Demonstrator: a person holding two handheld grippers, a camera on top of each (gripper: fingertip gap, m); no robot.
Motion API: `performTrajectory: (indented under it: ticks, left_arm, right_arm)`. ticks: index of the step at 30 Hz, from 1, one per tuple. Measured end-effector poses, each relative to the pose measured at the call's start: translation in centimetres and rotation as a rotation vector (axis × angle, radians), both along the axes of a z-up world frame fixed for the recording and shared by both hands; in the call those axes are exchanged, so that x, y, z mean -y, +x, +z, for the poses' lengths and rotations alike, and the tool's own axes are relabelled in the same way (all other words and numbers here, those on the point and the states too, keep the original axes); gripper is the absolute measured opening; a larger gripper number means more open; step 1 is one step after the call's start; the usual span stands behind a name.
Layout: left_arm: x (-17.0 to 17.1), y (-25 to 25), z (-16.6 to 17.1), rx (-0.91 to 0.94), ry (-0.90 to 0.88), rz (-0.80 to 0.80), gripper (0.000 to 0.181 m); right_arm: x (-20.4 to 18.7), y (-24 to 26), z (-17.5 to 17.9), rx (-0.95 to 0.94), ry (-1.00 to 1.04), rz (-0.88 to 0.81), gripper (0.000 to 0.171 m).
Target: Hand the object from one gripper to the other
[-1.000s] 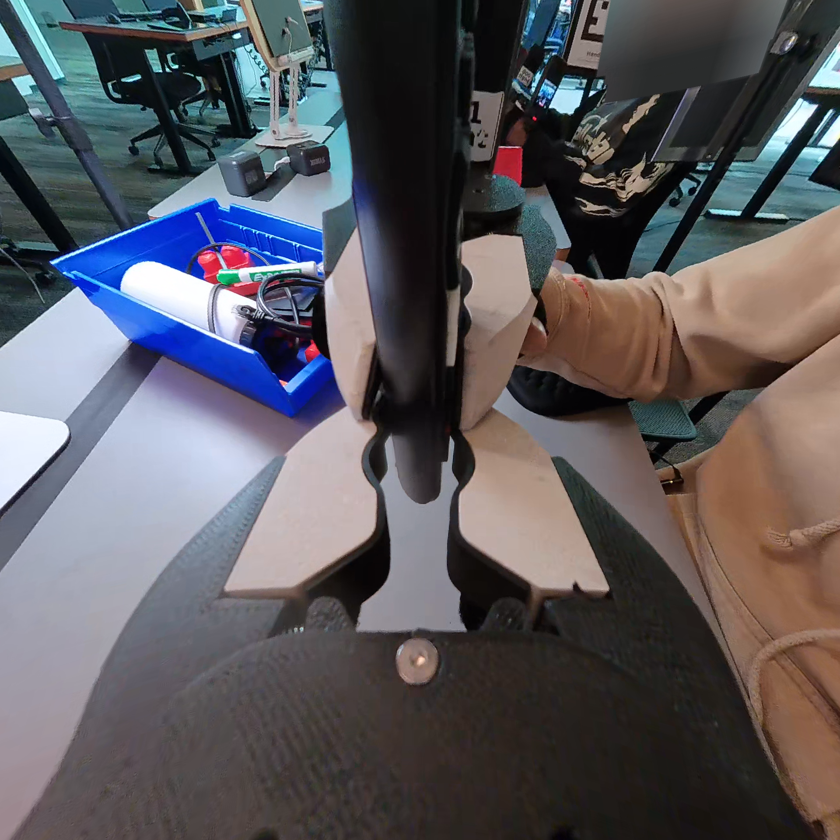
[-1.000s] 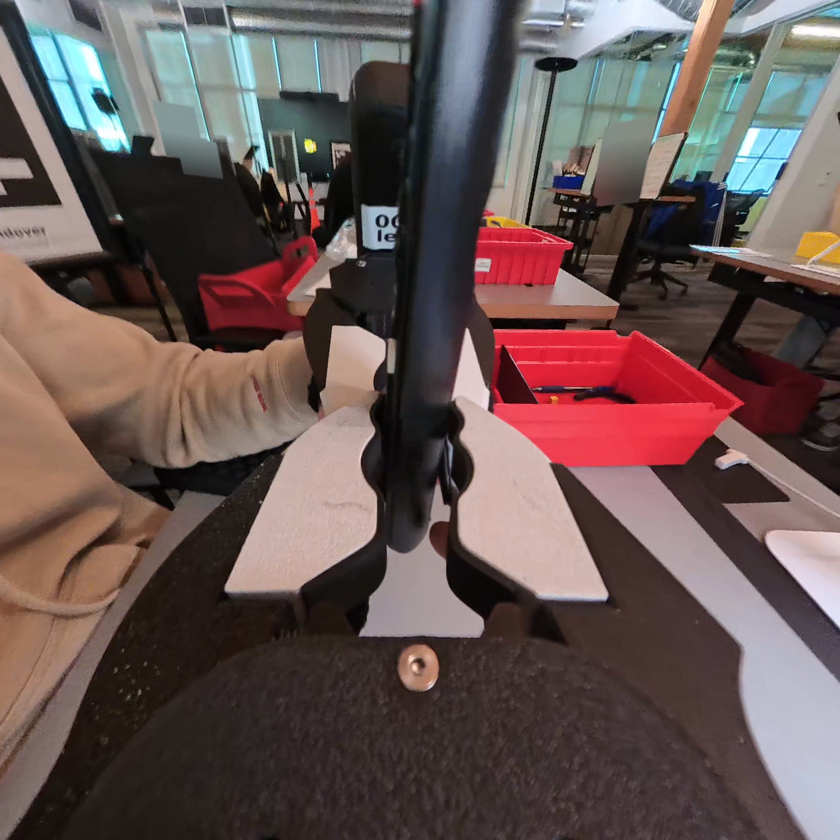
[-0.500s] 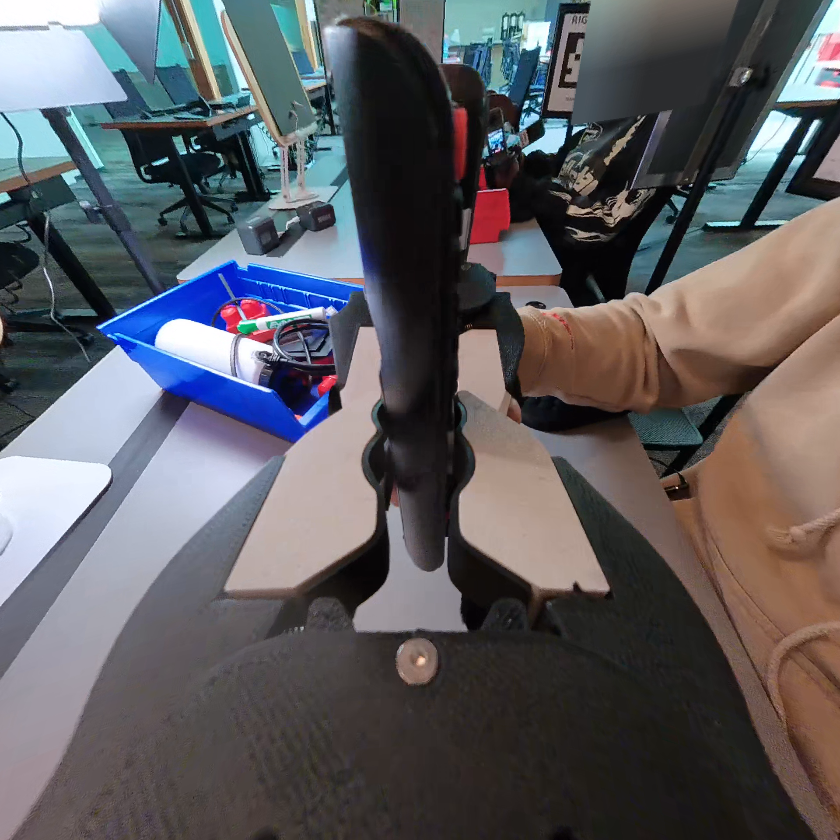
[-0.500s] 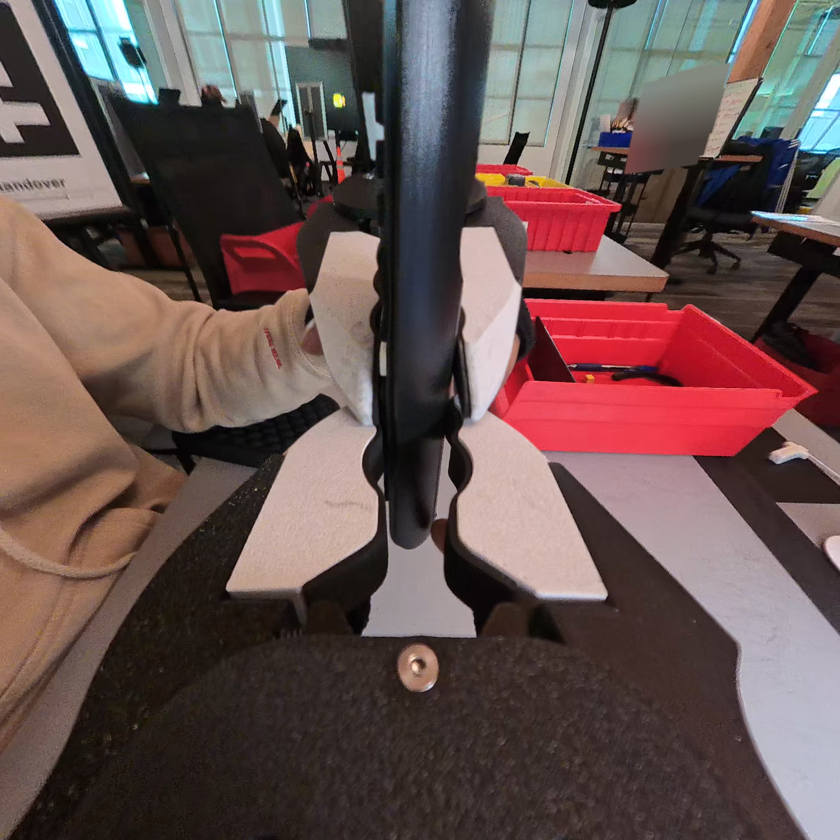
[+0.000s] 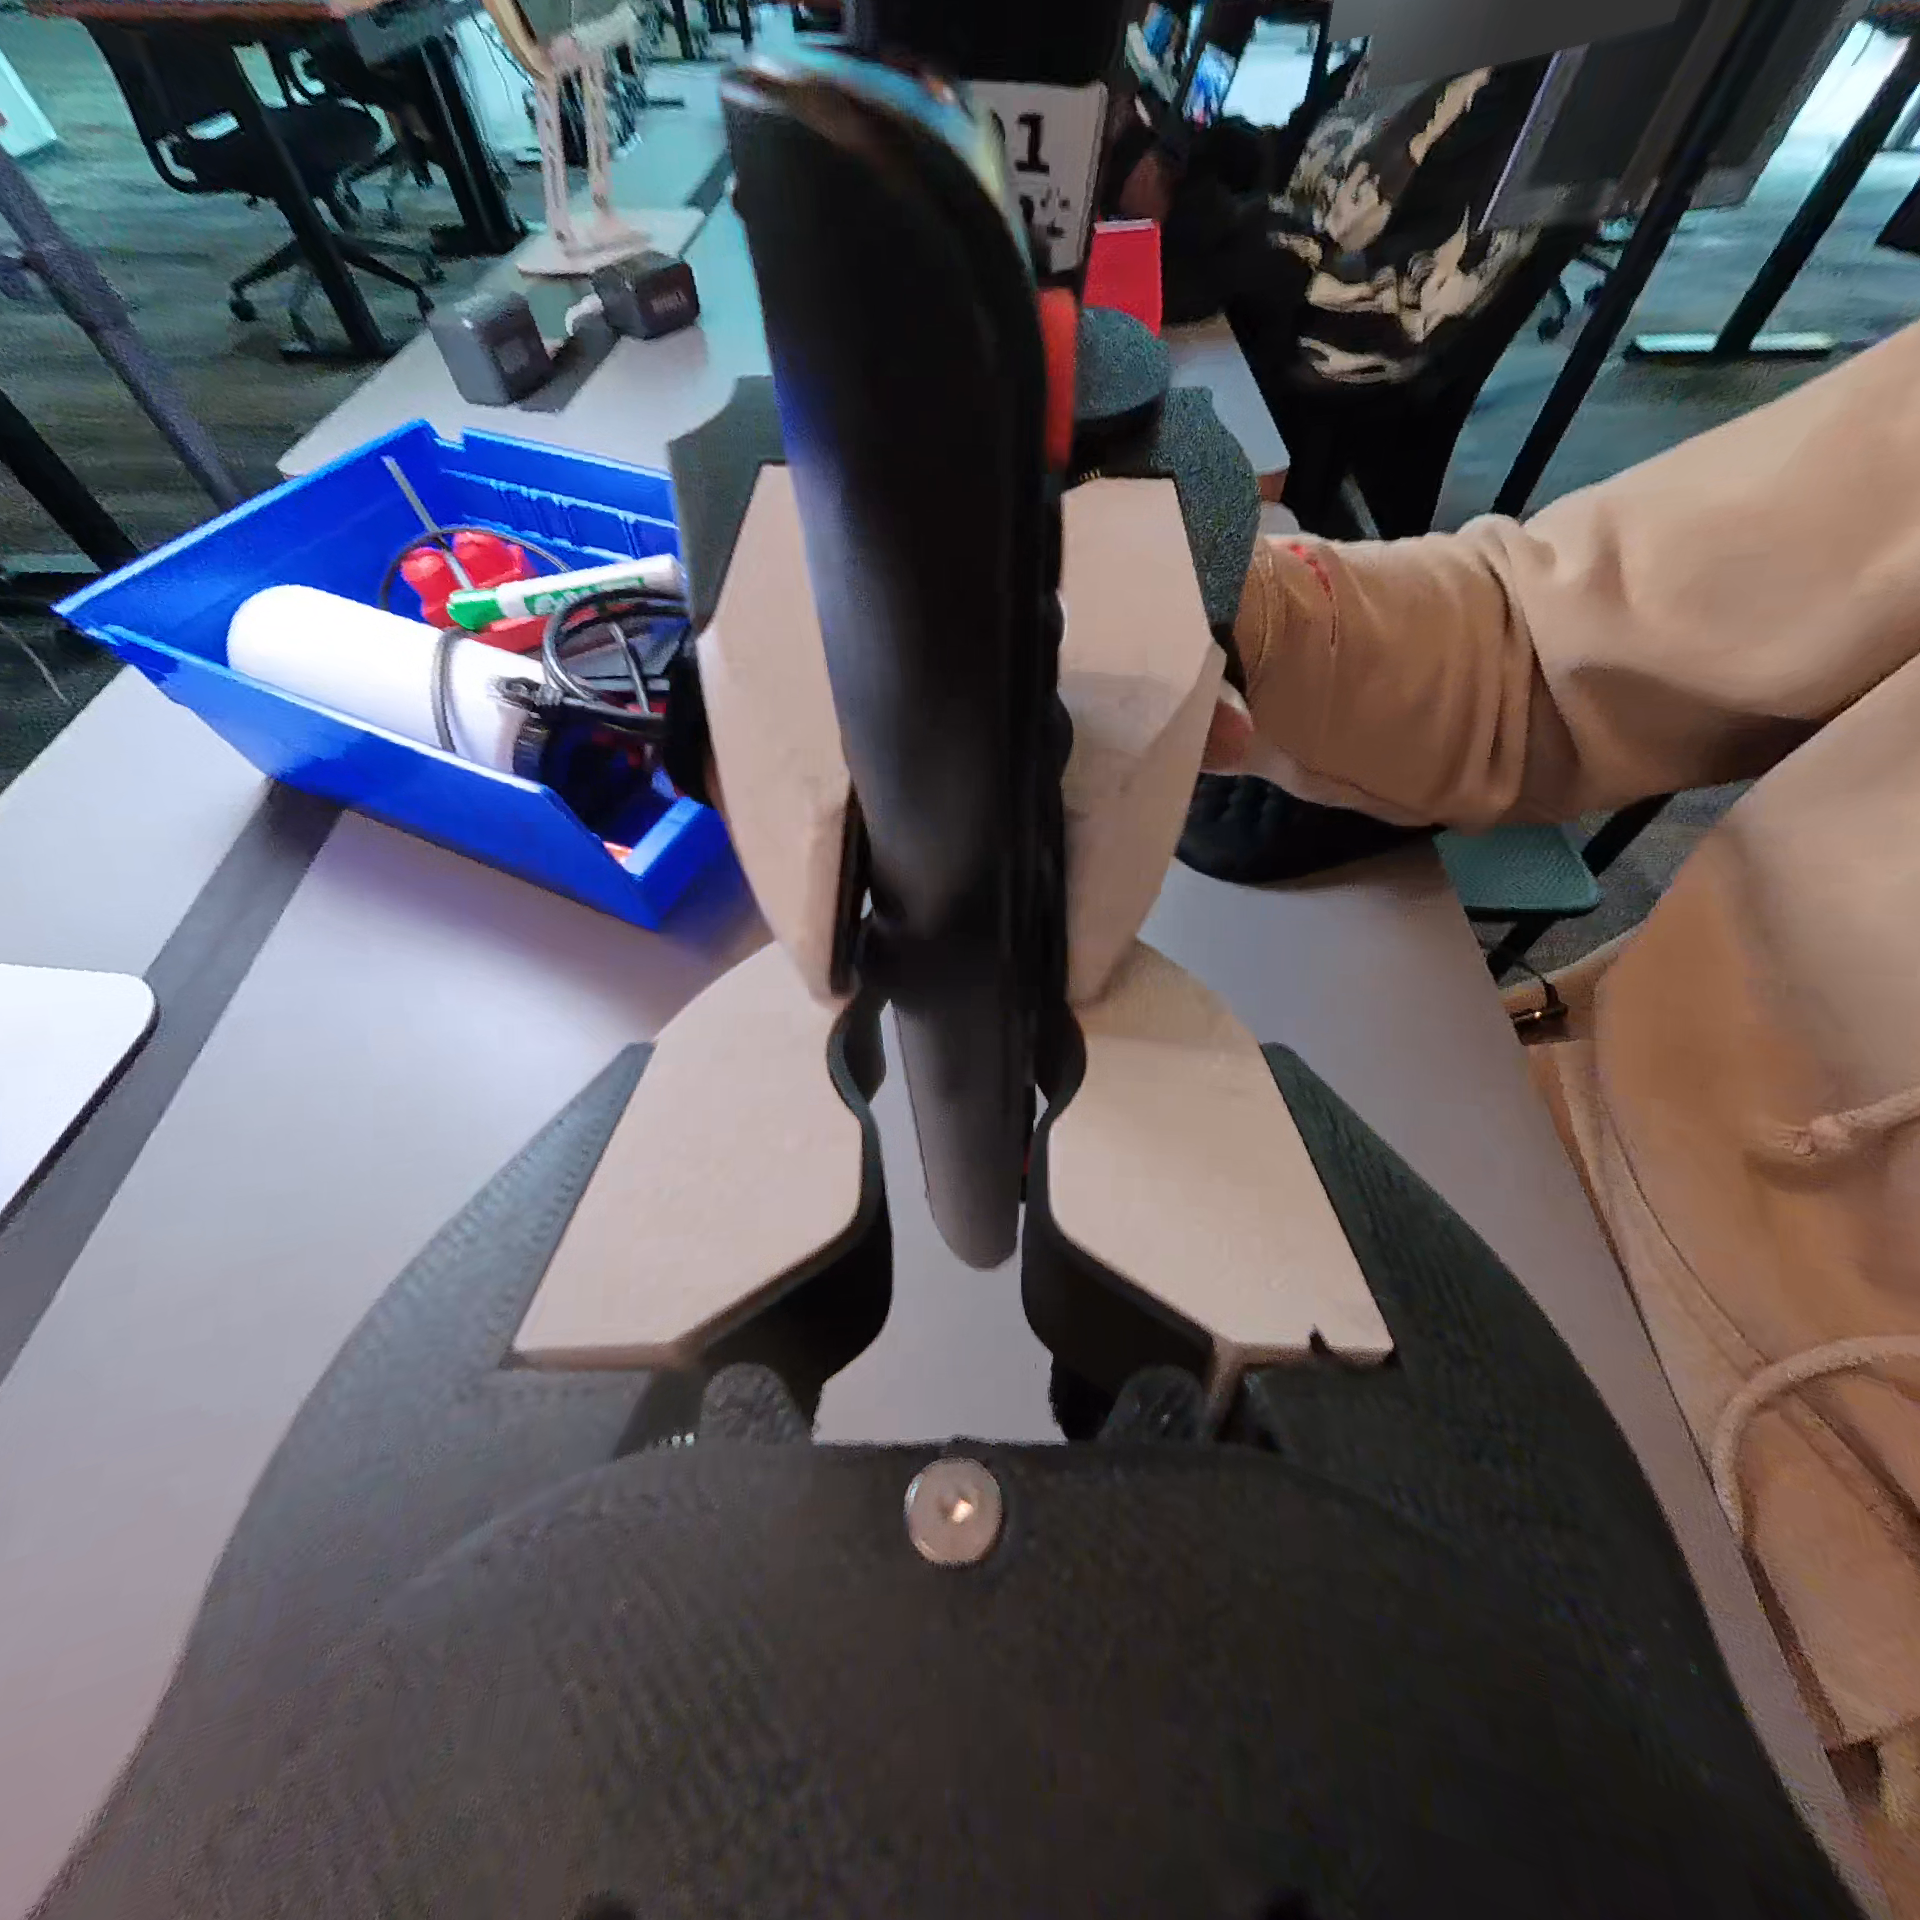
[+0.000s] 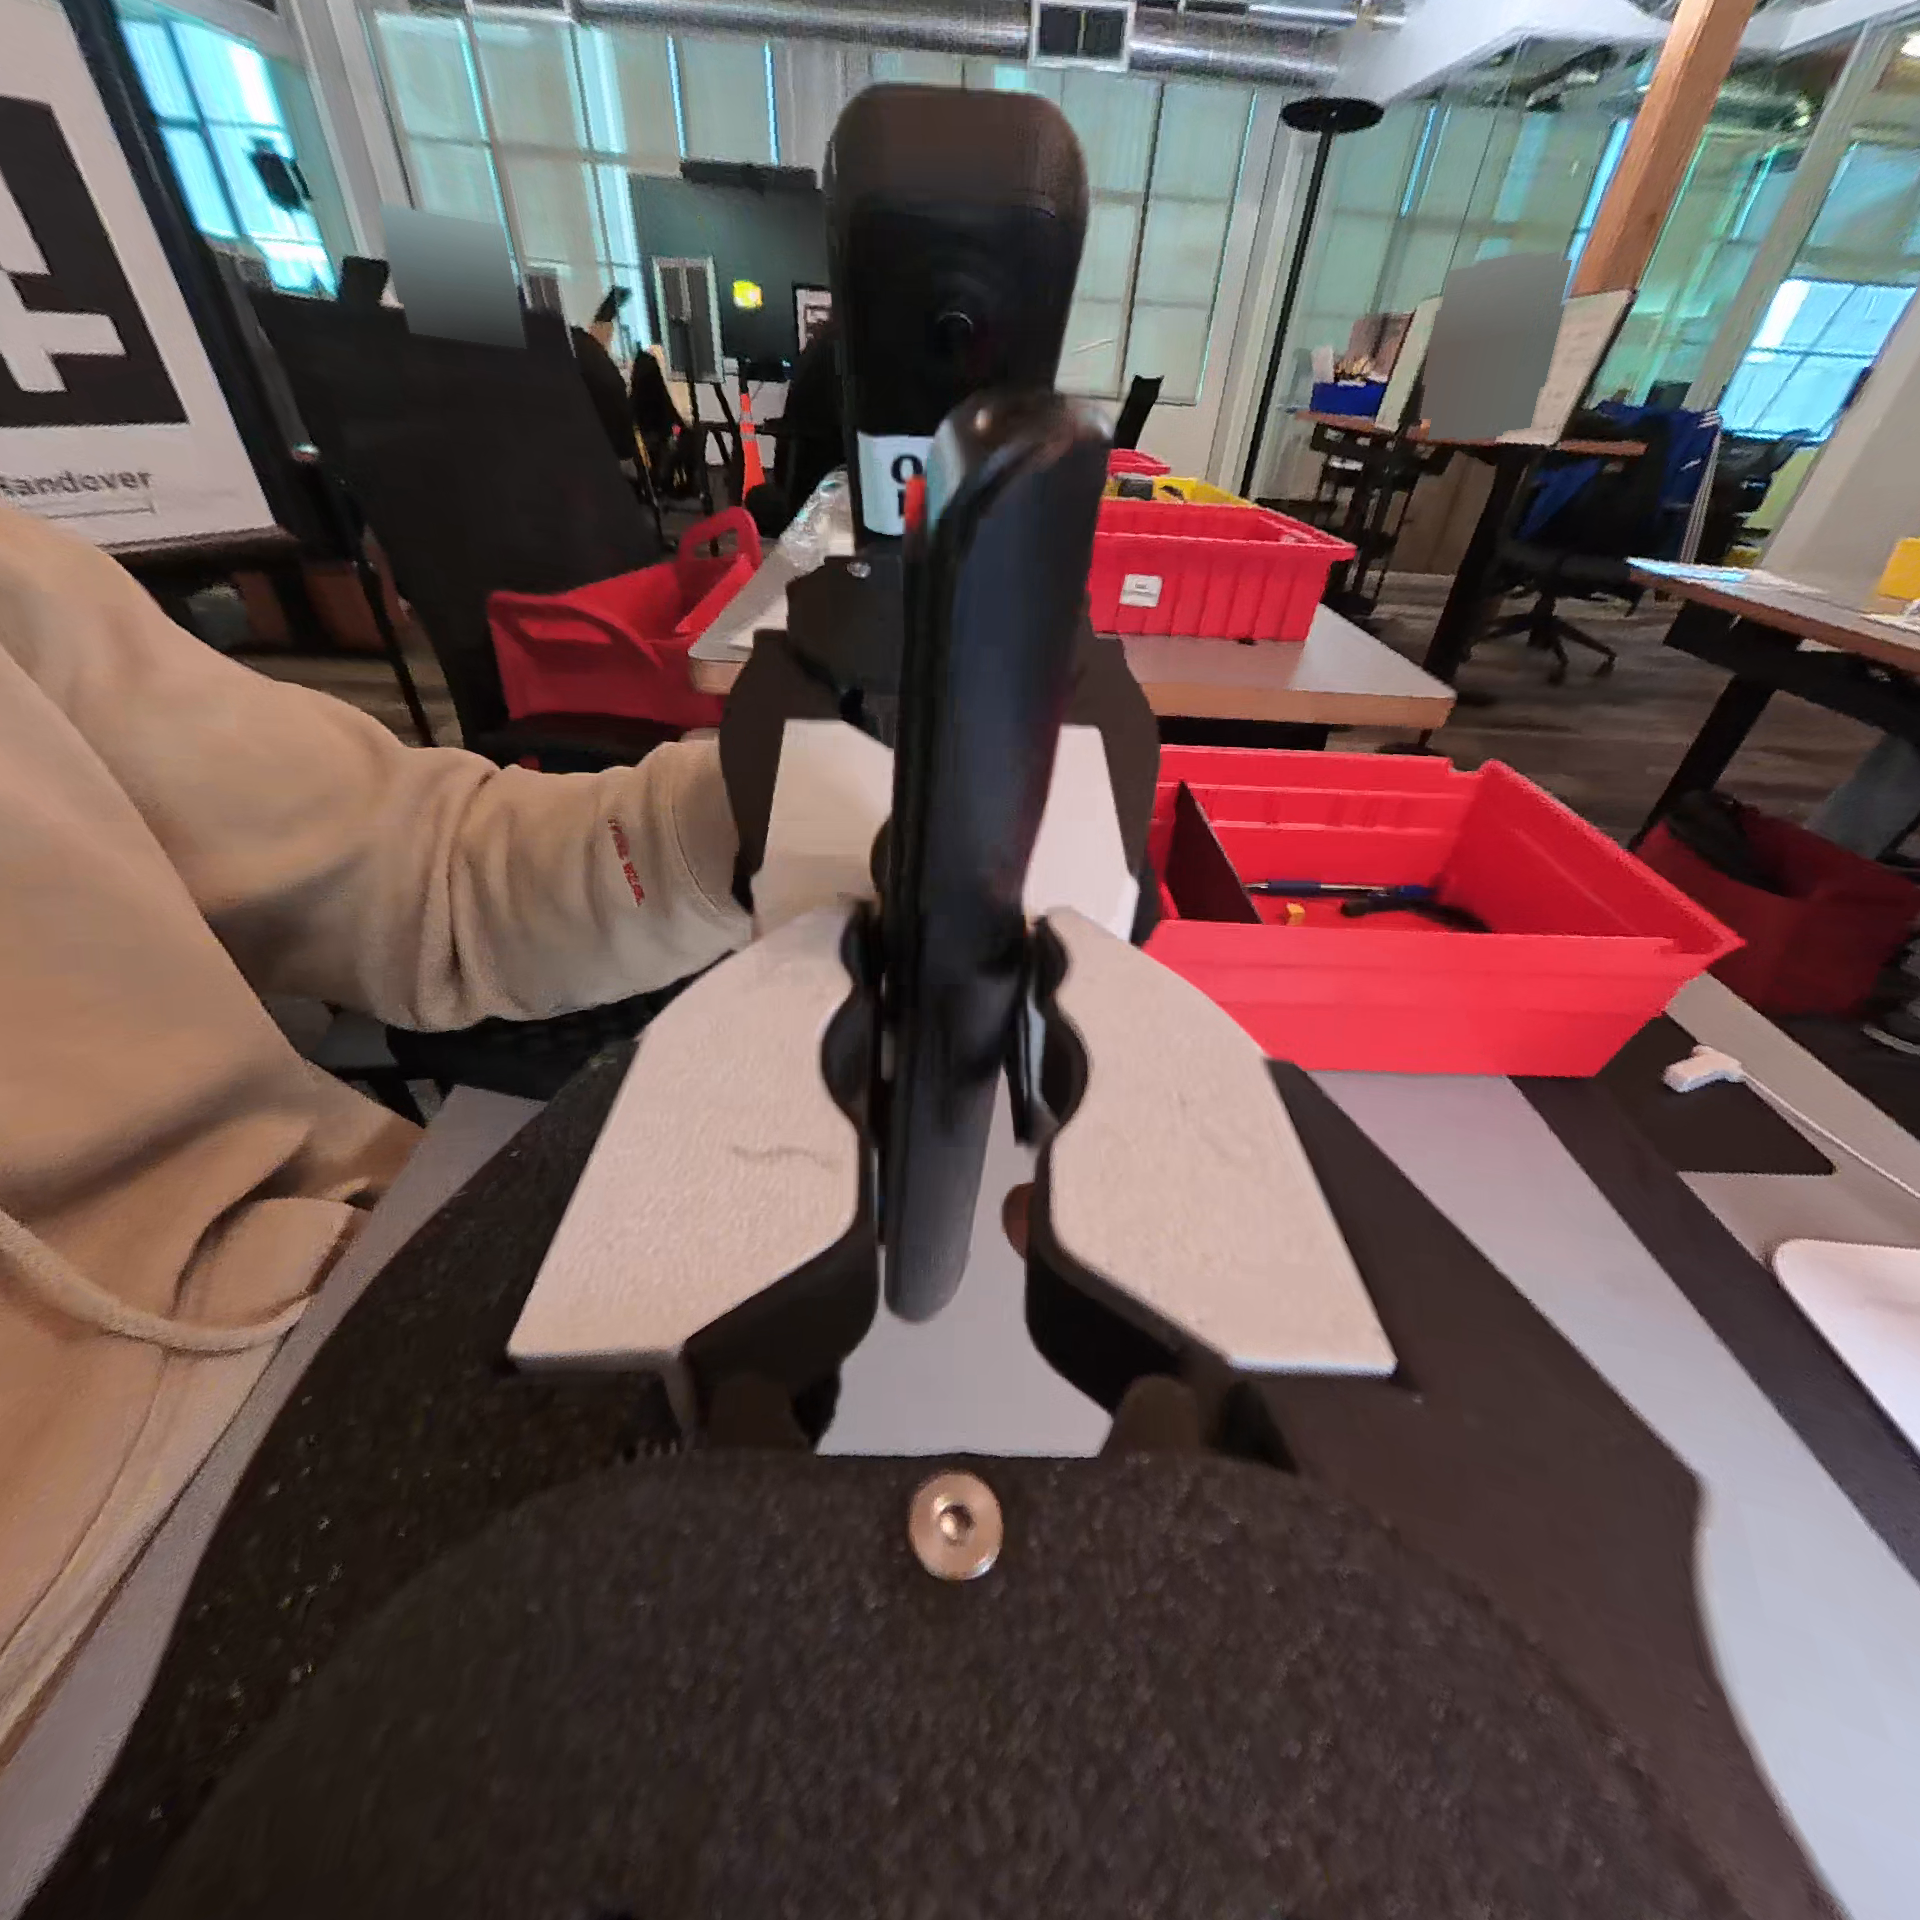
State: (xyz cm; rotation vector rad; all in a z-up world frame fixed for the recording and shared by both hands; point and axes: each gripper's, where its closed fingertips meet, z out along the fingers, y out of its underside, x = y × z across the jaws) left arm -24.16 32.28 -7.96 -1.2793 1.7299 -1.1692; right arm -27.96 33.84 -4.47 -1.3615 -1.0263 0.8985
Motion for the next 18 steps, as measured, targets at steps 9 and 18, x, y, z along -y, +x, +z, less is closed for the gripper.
performTrajectory:
  ticks: [9, 18]
  left_arm:
    - [-1.1, -1.4, 2.1, 0.110, -0.063, 0.010, 0.031]
    - [-0.1, -1.0, 2.3, 0.094, -0.012, 0.003, 0.025]
  right_arm:
    - [-0.4, 1.5, 0.2, 0.002, 0.038, -0.012, 0.024]
    - [-0.1, -1.8, -3.1, 0.089, -0.013, 0.042, 0.025]
